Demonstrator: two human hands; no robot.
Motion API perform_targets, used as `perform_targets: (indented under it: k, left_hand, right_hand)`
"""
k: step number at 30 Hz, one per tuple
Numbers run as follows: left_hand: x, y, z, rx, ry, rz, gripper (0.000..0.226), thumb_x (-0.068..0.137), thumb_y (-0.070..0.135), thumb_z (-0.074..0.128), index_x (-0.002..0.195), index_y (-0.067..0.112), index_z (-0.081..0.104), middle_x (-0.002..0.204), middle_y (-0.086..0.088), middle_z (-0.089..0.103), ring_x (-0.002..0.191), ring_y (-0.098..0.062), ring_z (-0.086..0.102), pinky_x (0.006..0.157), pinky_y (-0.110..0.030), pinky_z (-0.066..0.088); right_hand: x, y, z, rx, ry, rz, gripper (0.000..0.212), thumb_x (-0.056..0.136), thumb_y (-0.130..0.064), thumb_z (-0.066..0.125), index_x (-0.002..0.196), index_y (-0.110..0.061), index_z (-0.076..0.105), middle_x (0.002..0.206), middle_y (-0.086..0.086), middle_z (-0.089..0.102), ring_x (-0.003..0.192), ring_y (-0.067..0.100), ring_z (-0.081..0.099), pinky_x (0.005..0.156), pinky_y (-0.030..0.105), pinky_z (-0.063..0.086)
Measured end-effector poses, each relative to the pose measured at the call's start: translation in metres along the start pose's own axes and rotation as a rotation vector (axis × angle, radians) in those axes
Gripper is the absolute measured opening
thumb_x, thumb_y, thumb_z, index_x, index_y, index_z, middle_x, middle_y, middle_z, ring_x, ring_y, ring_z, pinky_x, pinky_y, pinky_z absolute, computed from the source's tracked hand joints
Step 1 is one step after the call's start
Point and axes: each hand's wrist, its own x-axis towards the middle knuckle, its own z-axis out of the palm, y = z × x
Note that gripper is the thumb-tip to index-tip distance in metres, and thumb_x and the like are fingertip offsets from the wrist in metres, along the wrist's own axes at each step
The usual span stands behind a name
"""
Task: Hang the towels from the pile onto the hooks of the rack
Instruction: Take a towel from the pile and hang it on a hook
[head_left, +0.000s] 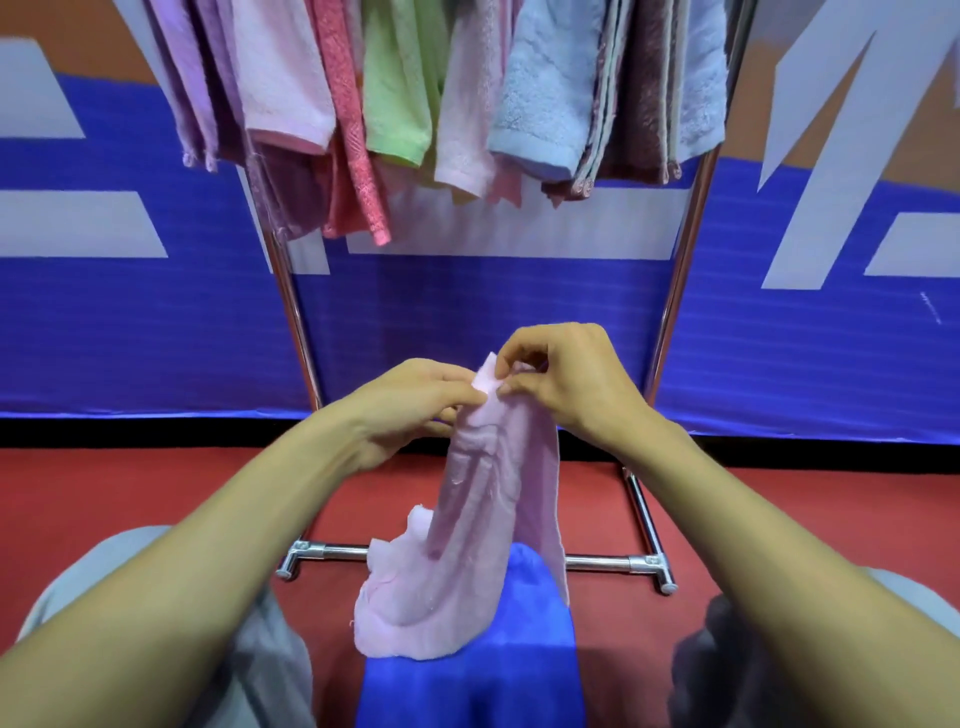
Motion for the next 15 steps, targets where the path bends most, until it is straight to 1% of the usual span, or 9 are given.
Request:
perform_targets:
  k: [3,5,7,9,10,11,13,14,15]
  left_hand:
    - [-0.005,0.001,0.002,0.003,0.020,0.000,0.026,0.089,0.014,0.058,0.105,-0.005,0.064,0.091,-0.010,0.057,0.087,-0.021,0.049,0.088,-0.034,0.048]
    - [-0.009,0.001,0.003,-0.029,0.066,0.030,0.018,0.089,0.015,0.060,0.093,-0.001,0.068,0.088,-0.009,0.058,0.086,-0.020,0.052,0.084,-0.034,0.047]
    - [-0.013,0.002,0.002,-0.065,0.109,0.055,0.009,0.088,0.014,0.063,0.084,0.007,0.067,0.081,-0.007,0.059,0.079,-0.019,0.053,0.075,-0.031,0.046]
    - [-0.017,0.003,0.001,-0.090,0.139,0.057,0.004,0.087,0.010,0.065,0.086,0.007,0.067,0.076,-0.007,0.059,0.071,-0.018,0.051,0.063,-0.026,0.044]
    - [-0.019,0.004,0.000,-0.097,0.140,0.068,0.006,0.086,0.008,0.065,0.090,0.004,0.067,0.078,-0.011,0.058,0.071,-0.021,0.049,0.061,-0.027,0.041]
    - [-0.020,0.004,-0.001,-0.100,0.133,0.080,0.012,0.086,0.008,0.066,0.096,0.001,0.068,0.082,-0.015,0.058,0.073,-0.023,0.047,0.062,-0.030,0.039]
    - [-0.021,0.003,-0.002,-0.095,0.100,0.104,0.016,0.087,0.011,0.066,0.099,0.002,0.070,0.087,-0.016,0.063,0.078,-0.023,0.053,0.070,-0.033,0.041]
    - [-0.023,0.002,0.000,-0.082,0.088,0.120,0.014,0.088,0.014,0.065,0.096,0.004,0.071,0.086,-0.012,0.066,0.077,-0.020,0.057,0.071,-0.029,0.045]
    - [-0.024,0.001,0.002,-0.054,0.083,0.132,0.013,0.089,0.015,0.063,0.092,0.006,0.072,0.082,-0.007,0.068,0.075,-0.014,0.060,0.068,-0.023,0.048]
  right_hand:
    - [-0.003,0.003,-0.002,0.018,0.045,-0.023,0.013,0.073,-0.007,0.079,0.078,-0.020,0.078,0.079,-0.009,0.062,0.070,-0.001,0.055,0.065,0.004,0.039]
    - [-0.007,0.000,-0.005,0.060,0.082,-0.010,0.012,0.073,-0.009,0.079,0.079,-0.020,0.076,0.081,-0.007,0.061,0.070,0.000,0.055,0.065,0.006,0.041]
    - [-0.012,-0.003,-0.007,0.122,0.095,0.031,0.020,0.071,-0.011,0.081,0.078,-0.022,0.065,0.078,-0.006,0.059,0.066,0.005,0.053,0.064,0.012,0.044]
    - [-0.016,-0.005,-0.007,0.208,0.070,0.078,0.034,0.069,-0.009,0.081,0.080,-0.024,0.052,0.075,-0.007,0.059,0.064,0.007,0.051,0.064,0.019,0.047]
    - [-0.018,-0.006,-0.006,0.232,0.051,0.096,0.038,0.069,-0.008,0.081,0.081,-0.025,0.049,0.075,-0.008,0.059,0.063,0.006,0.051,0.065,0.022,0.049]
    - [-0.019,-0.007,-0.006,0.243,0.029,0.109,0.039,0.070,-0.008,0.081,0.082,-0.026,0.048,0.075,-0.008,0.059,0.063,0.005,0.052,0.066,0.023,0.050]
    - [-0.019,-0.006,-0.005,0.250,-0.023,0.128,0.038,0.070,-0.010,0.081,0.083,-0.026,0.050,0.075,-0.007,0.061,0.062,0.005,0.053,0.065,0.027,0.052]
    - [-0.019,-0.006,-0.004,0.239,-0.052,0.128,0.037,0.070,-0.011,0.082,0.083,-0.027,0.052,0.075,-0.007,0.062,0.061,0.005,0.055,0.065,0.029,0.053]
    - [-0.019,-0.006,-0.002,0.221,-0.074,0.122,0.035,0.069,-0.011,0.082,0.083,-0.026,0.053,0.074,-0.008,0.063,0.062,0.004,0.056,0.065,0.029,0.053]
